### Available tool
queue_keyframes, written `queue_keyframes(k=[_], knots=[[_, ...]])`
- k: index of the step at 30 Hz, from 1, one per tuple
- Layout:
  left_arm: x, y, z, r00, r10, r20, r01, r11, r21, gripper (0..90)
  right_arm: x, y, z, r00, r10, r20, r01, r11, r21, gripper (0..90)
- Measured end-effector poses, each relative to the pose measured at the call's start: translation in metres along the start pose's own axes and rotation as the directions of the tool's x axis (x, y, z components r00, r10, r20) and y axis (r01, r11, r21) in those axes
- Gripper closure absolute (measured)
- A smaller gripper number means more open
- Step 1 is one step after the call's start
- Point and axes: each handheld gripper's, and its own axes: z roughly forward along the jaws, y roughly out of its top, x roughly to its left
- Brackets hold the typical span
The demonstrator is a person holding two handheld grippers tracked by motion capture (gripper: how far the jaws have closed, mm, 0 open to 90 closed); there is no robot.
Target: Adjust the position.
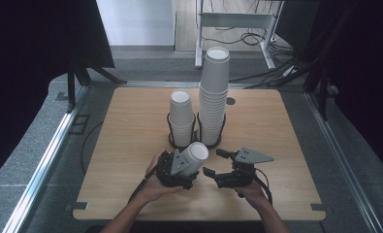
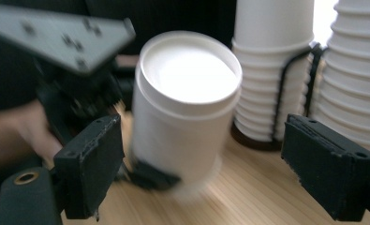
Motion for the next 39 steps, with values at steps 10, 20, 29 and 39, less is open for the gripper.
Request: queue_keyframes(k=[10, 20, 29, 39], knots=[[0.000, 0.004, 0.000, 0.9991, 0.031, -0.029, -0.031, 0.9995, 0.007, 12.2, -0.009, 0.012, 0.000, 0.9963, -0.081, 0.029, 0.076, 0.987, 0.144, 13.7], [0.002, 0.009, 0.000, 0.9956, 0.059, -0.073, -0.058, 0.9981, 0.020, 12.2, -0.010, 0.021, 0.011, 0.9887, -0.144, 0.042, 0.130, 0.965, 0.228, 14.0], [-0.007, 0.017, 0.005, 0.9713, 0.177, -0.159, -0.171, 0.9838, 0.055, 12.2, -0.010, 0.046, 0.026, 0.9606, -0.277, -0.016, 0.259, 0.872, 0.415, 13.5], [-0.009, 0.017, 0.008, 0.9684, 0.188, -0.164, -0.181, 0.9818, 0.056, 12.2, -0.007, 0.058, 0.040, 0.9408, -0.330, -0.078, 0.321, 0.795, 0.515, 13.6]])
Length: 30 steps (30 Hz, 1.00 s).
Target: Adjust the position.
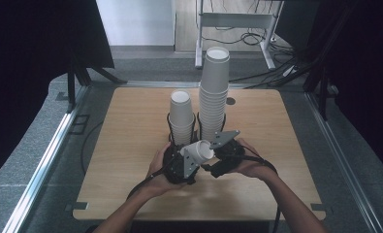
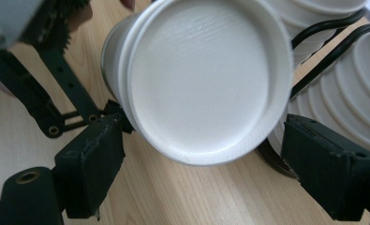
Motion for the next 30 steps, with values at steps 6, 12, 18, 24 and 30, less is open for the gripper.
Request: queue_keyframes(k=[6, 12, 18, 24, 30], knots=[[0.000, 0.002, -0.001, 0.9995, 0.024, -0.020, -0.024, 0.9997, 0.008, 12.2, -0.003, 0.003, 0.002, 0.9995, -0.024, -0.022, 0.025, 0.998, 0.061, 13.6], [-0.010, 0.007, 0.001, 0.9866, 0.136, -0.090, -0.134, 0.9905, 0.031, 12.2, -0.006, 0.010, 0.006, 0.9984, -0.049, -0.030, 0.052, 0.988, 0.146, 13.2], [-0.020, 0.011, 0.004, 0.9469, 0.291, -0.136, -0.278, 0.9544, 0.109, 12.1, -0.005, 0.019, 0.015, 0.9938, -0.088, -0.067, 0.103, 0.959, 0.263, 13.2], [-0.033, 0.009, 0.007, 0.9161, 0.357, -0.182, -0.343, 0.9333, 0.105, 12.1, -0.005, 0.020, 0.027, 0.9851, -0.099, -0.140, 0.142, 0.931, 0.335, 13.8], [-0.041, 0.008, 0.009, 0.8827, 0.421, -0.210, -0.401, 0.9067, 0.132, 12.0, -0.003, 0.021, 0.040, 0.9795, -0.089, -0.181, 0.155, 0.906, 0.393, 20.5]])
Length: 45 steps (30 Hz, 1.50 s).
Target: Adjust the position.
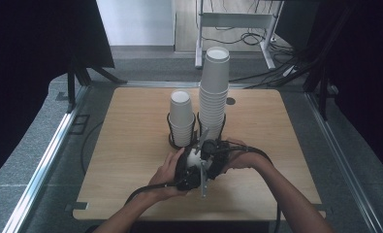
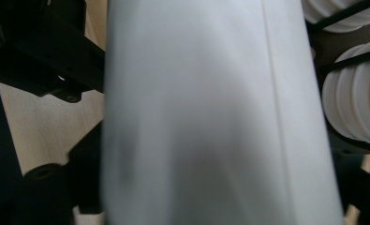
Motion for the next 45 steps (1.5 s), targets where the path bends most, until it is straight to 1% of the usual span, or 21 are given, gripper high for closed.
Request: queue_keyframes(k=[5, 6, 11, 17, 18, 19, 20, 22, 23, 24, 27, 30, 32, 33, 34, 35, 36, 37, 38, 43, 45], knots=[[-0.003, 0.000, 0.002, 0.9998, -0.013, 0.012, 0.013, 0.9999, 0.006, 11.1, -0.001, 0.000, 0.002, 1.0000, -0.001, -0.002, 0.002, 1.000, 0.015, 21.8], [-0.002, 0.001, 0.002, 1.0000, 0.009, -0.001, -0.009, 0.9999, 0.009, 10.5, -0.002, -0.001, 0.003, 1.0000, -0.006, -0.004, 0.006, 1.000, 0.019, 22.4], [-0.003, 0.003, 0.001, 0.9993, -0.037, 0.000, 0.037, 0.9993, 0.004, 0.2, -0.003, -0.006, 0.005, 0.9999, 0.002, -0.010, -0.002, 1.000, 0.005, 23.1], [-0.001, 0.004, -0.004, 0.9987, -0.040, 0.032, 0.041, 0.9991, -0.015, 0.0, -0.008, -0.019, 0.006, 0.9992, 0.035, -0.018, -0.036, 0.999, -0.028, 23.1], [-0.004, 0.003, -0.003, 0.9959, -0.087, 0.024, 0.088, 0.9949, -0.050, 0.0, -0.008, -0.020, 0.006, 0.9987, 0.048, -0.016, -0.048, 0.998, -0.032, 23.1], [-0.001, 0.003, -0.005, 0.9987, -0.044, 0.026, 0.044, 0.9989, -0.013, 0.0, -0.009, -0.023, 0.006, 0.9985, 0.052, -0.017, -0.053, 0.998, -0.042, 23.1], [0.000, 0.002, -0.006, 0.9985, -0.048, 0.024, 0.048, 0.9988, -0.011, 0.0, -0.009, -0.025, 0.006, 0.9981, 0.059, -0.016, -0.060, 0.997, -0.048, 23.1], [-0.003, 0.000, -0.005, 0.9922, -0.123, 0.021, 0.124, 0.9901, -0.066, 0.0, -0.010, -0.030, 0.006, 0.9974, 0.071, -0.011, -0.072, 0.995, -0.064, 23.0], [0.001, -0.001, -0.009, 0.9956, -0.090, 0.026, 0.090, 0.9954, -0.031, 0.0, -0.010, -0.032, 0.006, 0.9969, 0.078, -0.006, -0.078, 0.994, -0.072, 23.0], [0.002, -0.003, -0.011, 0.9947, -0.098, 0.031, 0.099, 0.9946, -0.029, 0.0, -0.010, -0.034, 0.006, 0.9959, 0.091, -0.001, -0.091, 0.993, -0.080, 23.0], [0.006, -0.010, -0.015, 0.9831, -0.175, 0.055, 0.177, 0.9830, -0.047, 0.0, -0.012, -0.040, 0.005, 0.9933, 0.116, 0.008, -0.114, 0.985, -0.130, 23.0], [0.010, -0.017, -0.016, 0.9649, -0.252, 0.075, 0.256, 0.9651, -0.054, 0.0, -0.012, -0.043, 0.003, 0.9897, 0.142, 0.014, -0.137, 0.974, -0.179, 23.0], [0.016, -0.021, -0.018, 0.9464, -0.311, 0.088, 0.316, 0.9476, -0.049, 0.3, -0.013, -0.045, 0.003, 0.9874, 0.158, 0.008, -0.153, 0.966, -0.207, 23.0], [0.016, -0.021, -0.018, 0.9464, -0.311, 0.088, 0.316, 0.9476, -0.049, 1.5, -0.013, -0.045, 0.003, 0.9874, 0.158, 0.008, -0.153, 0.966, -0.207, 23.0], [0.021, -0.023, -0.021, 0.9245, -0.361, 0.121, 0.370, 0.9278, -0.052, 2.6, -0.012, -0.045, 0.003, 0.9818, 0.190, 0.010, -0.182, 0.955, -0.234, 23.0], [0.024, -0.025, -0.022, 0.9106, -0.391, 0.135, 0.401, 0.9143, -0.058, 2.6, -0.011, -0.045, 0.004, 0.9808, 0.195, 0.009, -0.187, 0.952, -0.242, 23.0], [0.026, -0.026, -0.023, 0.9031, -0.405, 0.142, 0.416, 0.9073, -0.059, 2.8, -0.010, -0.045, 0.004, 0.9795, 0.202, 0.006, -0.194, 0.948, -0.251, 22.9], [0.026, -0.026, -0.023, 0.9031, -0.405, 0.142, 0.416, 0.9073, -0.059, 3.2, -0.010, -0.046, 0.005, 0.9800, 0.199, 0.007, -0.190, 0.945, -0.265, 22.9], [0.028, -0.028, -0.024, 0.8876, -0.433, 0.158, 0.446, 0.8929, -0.061, 3.5, -0.010, -0.046, 0.005, 0.9788, 0.205, 0.007, -0.195, 0.941, -0.277, 22.9], [0.032, -0.034, -0.024, 0.8529, -0.482, 0.200, 0.498, 0.8664, -0.035, 5.3, -0.007, -0.049, 0.006, 0.9701, 0.243, -0.002, -0.229, 0.911, -0.342, 22.9], [0.033, -0.036, -0.024, 0.8337, -0.511, 0.210, 0.526, 0.8502, -0.020, 5.7, -0.006, -0.050, 0.006, 0.9668, 0.255, -0.003, -0.239, 0.900, -0.365, 22.8]])
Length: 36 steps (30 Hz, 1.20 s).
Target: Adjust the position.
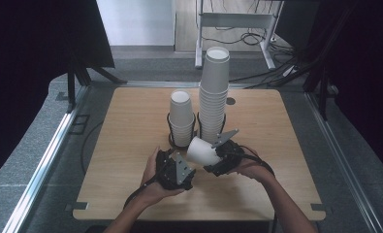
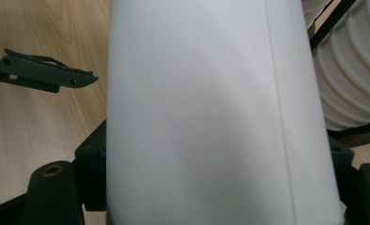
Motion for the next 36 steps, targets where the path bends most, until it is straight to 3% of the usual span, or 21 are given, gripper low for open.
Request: queue_keyframes(k=[4, 12, 15, 20, 24, 30, 33, 36], knots=[[0.005, 0.000, -0.005, 0.9959, -0.079, 0.044, 0.080, 0.9966, -0.019, 6.6, 0.002, -0.004, -0.002, 0.9993, 0.037, 0.011, -0.036, 0.998, -0.056, 22.8], [0.008, -0.002, -0.006, 0.9891, -0.138, 0.050, 0.140, 0.9895, -0.034, 8.1, 0.004, -0.013, 0.000, 0.9978, 0.065, 0.013, -0.063, 0.988, -0.144, 22.8], [0.006, -0.008, -0.005, 0.9817, -0.182, 0.057, 0.185, 0.9817, -0.046, 8.5, 0.004, -0.015, 0.002, 0.9962, 0.087, 0.008, -0.084, 0.982, -0.171, 22.8], [0.007, -0.013, -0.004, 0.9790, -0.195, 0.059, 0.197, 0.9796, -0.039, 8.6, 0.004, -0.017, 0.002, 0.9946, 0.101, 0.024, -0.094, 0.974, -0.204, 22.8], [0.011, -0.018, -0.004, 0.9730, -0.221, 0.065, 0.224, 0.9740, -0.034, 9.4, 0.008, -0.021, -0.001, 0.9906, 0.134, 0.026, -0.123, 0.958, -0.260, 22.8], [0.012, -0.022, -0.007, 0.9709, -0.230, 0.068, 0.233, 0.9714, -0.046, 11.0, 0.017, -0.034, -0.002, 0.9855, 0.168, 0.021, -0.151, 0.930, -0.335, 22.8], [0.013, -0.023, -0.007, 0.9624, -0.258, 0.085, 0.263, 0.9638, -0.046, 11.0, 0.020, -0.037, -0.003, 0.9845, 0.174, 0.016, -0.157, 0.918, -0.365, 22.8], [0.013, -0.023, -0.007, 0.9607, -0.265, 0.084, 0.269, 0.9620, -0.047, 11.1, 0.024, -0.041, -0.004, 0.9825, 0.186, 0.017, -0.165, 0.906, -0.390, 22.8]])
